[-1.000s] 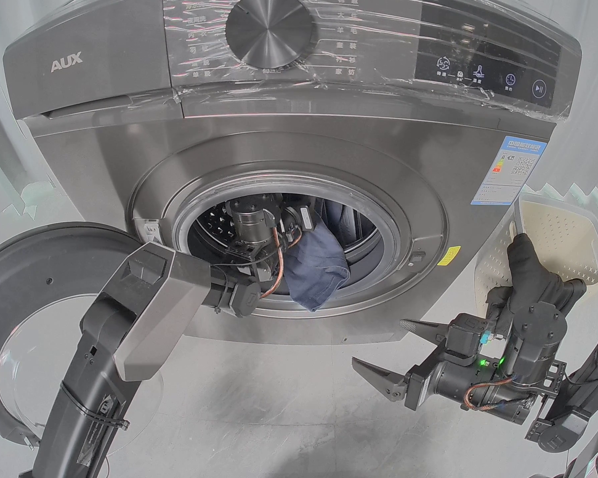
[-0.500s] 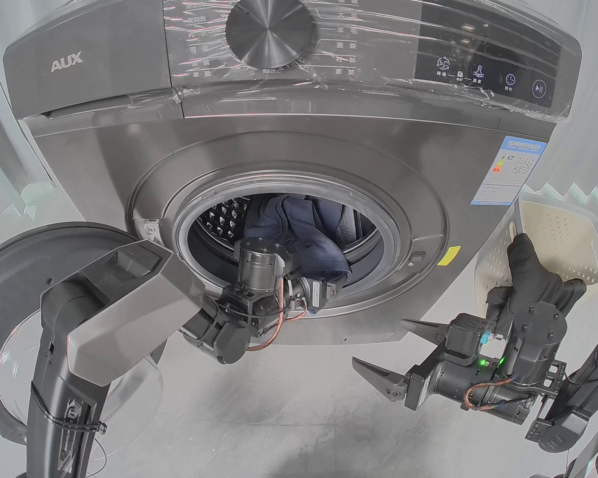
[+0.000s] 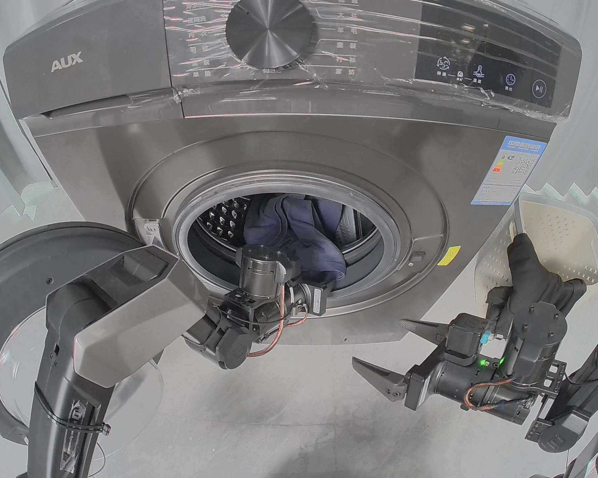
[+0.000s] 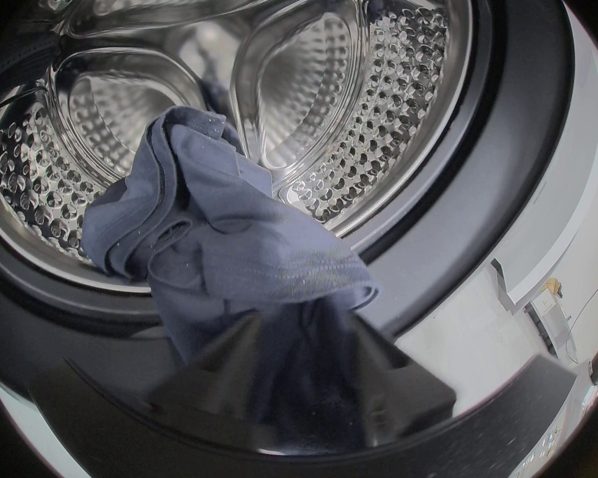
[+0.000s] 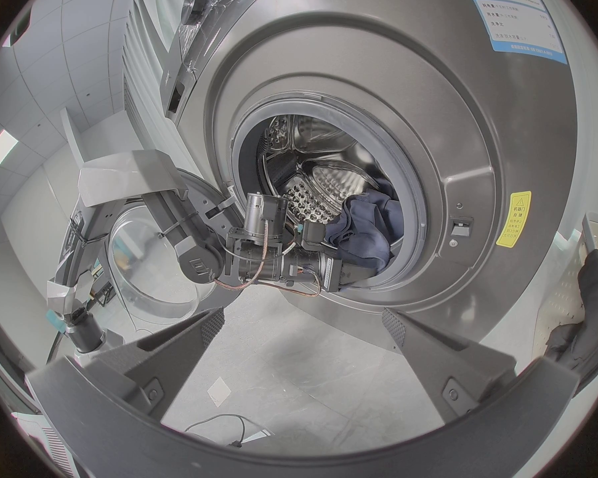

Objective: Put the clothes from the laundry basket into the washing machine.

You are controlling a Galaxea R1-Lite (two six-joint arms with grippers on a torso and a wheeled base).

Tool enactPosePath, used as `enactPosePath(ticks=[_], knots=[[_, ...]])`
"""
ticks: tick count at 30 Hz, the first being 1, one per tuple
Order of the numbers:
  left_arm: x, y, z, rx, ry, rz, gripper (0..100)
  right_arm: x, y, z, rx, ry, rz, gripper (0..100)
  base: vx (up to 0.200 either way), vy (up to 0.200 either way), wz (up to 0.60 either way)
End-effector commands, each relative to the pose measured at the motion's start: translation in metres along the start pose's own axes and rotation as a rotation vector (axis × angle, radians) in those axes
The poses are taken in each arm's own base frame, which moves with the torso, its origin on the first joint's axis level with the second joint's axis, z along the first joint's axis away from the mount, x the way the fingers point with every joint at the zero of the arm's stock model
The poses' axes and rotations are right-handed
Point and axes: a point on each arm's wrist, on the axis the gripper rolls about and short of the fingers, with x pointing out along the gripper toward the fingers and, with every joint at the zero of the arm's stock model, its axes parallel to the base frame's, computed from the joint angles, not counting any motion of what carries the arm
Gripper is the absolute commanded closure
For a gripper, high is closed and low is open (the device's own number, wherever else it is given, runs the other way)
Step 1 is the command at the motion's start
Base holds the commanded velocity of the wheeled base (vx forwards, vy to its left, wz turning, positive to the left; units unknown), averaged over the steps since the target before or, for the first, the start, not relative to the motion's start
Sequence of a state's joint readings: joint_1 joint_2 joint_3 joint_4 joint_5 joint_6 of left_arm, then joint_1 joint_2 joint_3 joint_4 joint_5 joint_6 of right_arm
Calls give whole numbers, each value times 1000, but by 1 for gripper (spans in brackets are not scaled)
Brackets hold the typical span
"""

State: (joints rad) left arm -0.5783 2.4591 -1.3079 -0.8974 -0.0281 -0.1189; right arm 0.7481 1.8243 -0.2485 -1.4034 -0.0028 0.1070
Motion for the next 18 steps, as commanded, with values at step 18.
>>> enactPosePath(ticks=[18], knots=[[41,28,73,-61,-415,124,100,1,0,-2,2,9,1,0,0,0,0]])
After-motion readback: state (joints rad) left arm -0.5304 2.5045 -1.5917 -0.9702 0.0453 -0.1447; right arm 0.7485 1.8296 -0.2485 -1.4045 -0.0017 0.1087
